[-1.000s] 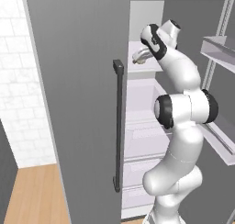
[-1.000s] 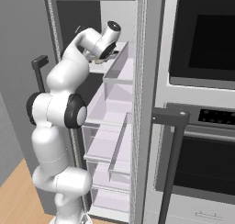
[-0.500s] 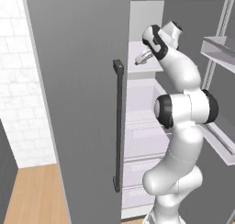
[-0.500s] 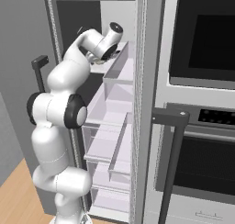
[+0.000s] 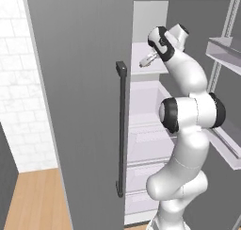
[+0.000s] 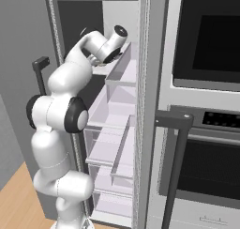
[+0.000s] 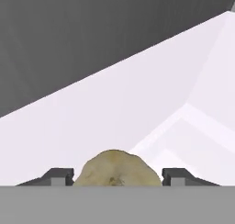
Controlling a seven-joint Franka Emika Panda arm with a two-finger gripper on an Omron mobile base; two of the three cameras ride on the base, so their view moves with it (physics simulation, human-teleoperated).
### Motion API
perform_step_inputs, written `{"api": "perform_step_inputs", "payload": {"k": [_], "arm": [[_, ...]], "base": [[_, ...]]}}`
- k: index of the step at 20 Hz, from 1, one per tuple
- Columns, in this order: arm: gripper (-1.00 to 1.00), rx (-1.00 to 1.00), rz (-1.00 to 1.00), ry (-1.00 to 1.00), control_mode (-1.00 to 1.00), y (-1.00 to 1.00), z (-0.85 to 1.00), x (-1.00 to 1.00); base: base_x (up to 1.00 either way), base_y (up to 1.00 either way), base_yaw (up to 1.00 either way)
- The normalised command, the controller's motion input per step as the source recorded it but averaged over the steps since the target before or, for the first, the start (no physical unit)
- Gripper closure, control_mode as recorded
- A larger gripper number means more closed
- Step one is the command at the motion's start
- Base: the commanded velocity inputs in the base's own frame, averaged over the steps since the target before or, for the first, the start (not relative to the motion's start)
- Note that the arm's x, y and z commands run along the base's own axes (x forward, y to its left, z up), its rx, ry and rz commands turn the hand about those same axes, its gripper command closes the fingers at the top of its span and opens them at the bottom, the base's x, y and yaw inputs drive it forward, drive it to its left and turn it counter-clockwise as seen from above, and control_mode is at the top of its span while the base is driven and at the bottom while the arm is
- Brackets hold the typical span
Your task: Place one garlic and one fish in each tupperware on the nearby counter, to pack two identical lunches.
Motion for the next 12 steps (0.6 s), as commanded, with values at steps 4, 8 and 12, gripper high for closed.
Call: {"api": "perform_step_inputs", "payload": {"k": [4,8,12], "arm": [[1.00,0.00,-0.01,-0.17,-1.00,0.00,-0.05,-0.29],[1.00,0.00,-0.01,-0.12,-1.00,0.00,0.03,-0.64],[1.00,-0.01,-0.02,-0.16,-1.00,0.13,0.01,-0.96]], "base": [[0.00,0.00,0.00],[0.00,0.00,0.00],[0.00,0.00,0.00]]}}
